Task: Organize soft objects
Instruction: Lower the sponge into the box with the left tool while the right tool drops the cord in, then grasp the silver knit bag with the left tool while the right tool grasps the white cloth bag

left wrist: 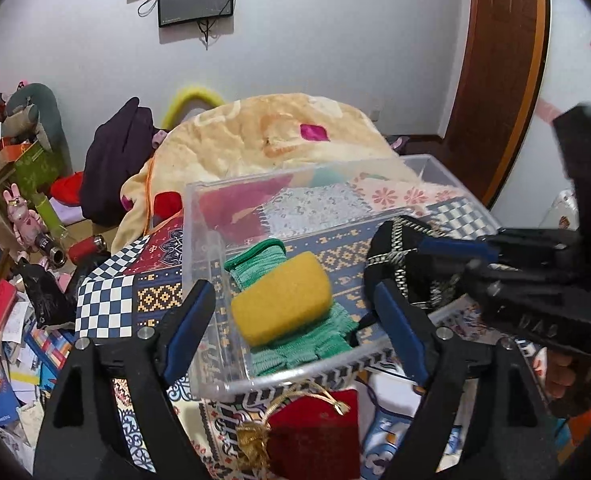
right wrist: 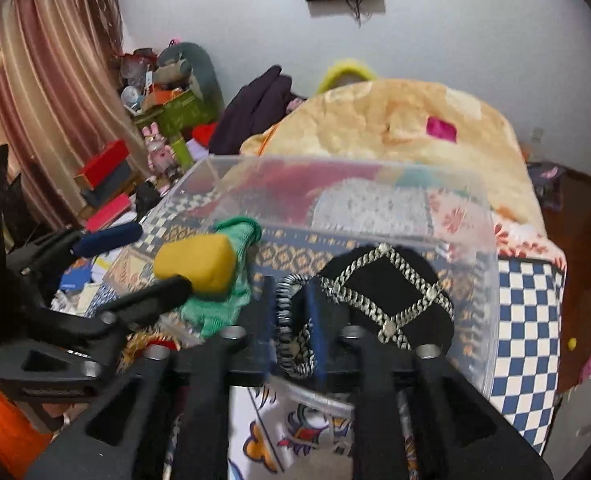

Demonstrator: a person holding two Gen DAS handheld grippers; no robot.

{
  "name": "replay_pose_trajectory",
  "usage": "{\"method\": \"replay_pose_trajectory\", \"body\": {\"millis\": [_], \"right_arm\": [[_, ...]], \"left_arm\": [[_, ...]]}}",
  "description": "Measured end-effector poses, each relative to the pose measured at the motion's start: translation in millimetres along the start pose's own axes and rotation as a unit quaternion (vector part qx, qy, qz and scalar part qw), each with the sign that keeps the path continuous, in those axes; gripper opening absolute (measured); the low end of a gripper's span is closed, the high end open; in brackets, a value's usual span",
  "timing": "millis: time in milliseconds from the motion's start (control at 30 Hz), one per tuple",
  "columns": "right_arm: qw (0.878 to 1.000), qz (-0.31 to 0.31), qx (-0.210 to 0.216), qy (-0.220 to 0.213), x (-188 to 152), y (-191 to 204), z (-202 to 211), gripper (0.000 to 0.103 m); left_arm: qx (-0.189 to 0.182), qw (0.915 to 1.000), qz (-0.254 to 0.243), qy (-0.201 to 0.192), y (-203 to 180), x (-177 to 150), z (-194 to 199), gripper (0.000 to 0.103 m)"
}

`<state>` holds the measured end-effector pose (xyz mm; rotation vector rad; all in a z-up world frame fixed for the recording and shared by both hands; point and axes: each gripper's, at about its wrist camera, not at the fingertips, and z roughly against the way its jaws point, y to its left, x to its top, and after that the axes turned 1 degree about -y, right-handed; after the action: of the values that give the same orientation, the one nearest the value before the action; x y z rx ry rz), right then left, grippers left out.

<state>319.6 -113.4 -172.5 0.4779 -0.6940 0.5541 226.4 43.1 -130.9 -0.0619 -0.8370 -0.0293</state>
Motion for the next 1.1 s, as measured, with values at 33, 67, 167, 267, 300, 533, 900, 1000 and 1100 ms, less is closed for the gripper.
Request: {"method": "replay_pose_trajectory", "body": {"millis": [33,67,167,267,300,533,900,1000,1100], "right_arm": [[1.0,0.002,-0.002,-0.002,-1,0,3,0.035],[1.0,0.008,-0.008,-0.009,-2,2,8,0.037],[0.999,0.027,-0.027,-0.026,-1,7,25,0.041],[0.996,0.043,-0.055,-0.055,-4,12,48,0.056],[0.994,0.049,-0.065,-0.067,-5,14,57,0.062],[0.987,0.053,-0.087,-0.12,-24,16,108,0.083],[0.991,0.027,-0.105,-0.077,-76,9,102,0.085],[0.993,0.013,-0.101,-0.057,-92,6,96,0.084],[0.994,0.002,-0.101,-0.03,-106,-1,83,0.084]], "left_arm": [[-0.004,1.0,0.003,-0.004,0,1,4,0.085],[-0.009,0.9999,0.005,-0.009,1,2,10,0.085],[-0.013,0.9995,0.008,-0.026,0,3,29,0.088],[-0.011,0.9989,0.005,-0.046,-1,3,49,0.093],[-0.008,0.9985,0.002,-0.054,-2,2,58,0.094],[-0.003,0.9967,0.0,-0.081,-2,-16,97,0.1],[-0.002,0.9998,0.016,-0.015,-1,-75,91,0.1],[-0.002,0.9996,0.027,0.01,0,-92,81,0.1],[-0.006,0.9988,0.037,0.033,-5,-108,73,0.1]]}}
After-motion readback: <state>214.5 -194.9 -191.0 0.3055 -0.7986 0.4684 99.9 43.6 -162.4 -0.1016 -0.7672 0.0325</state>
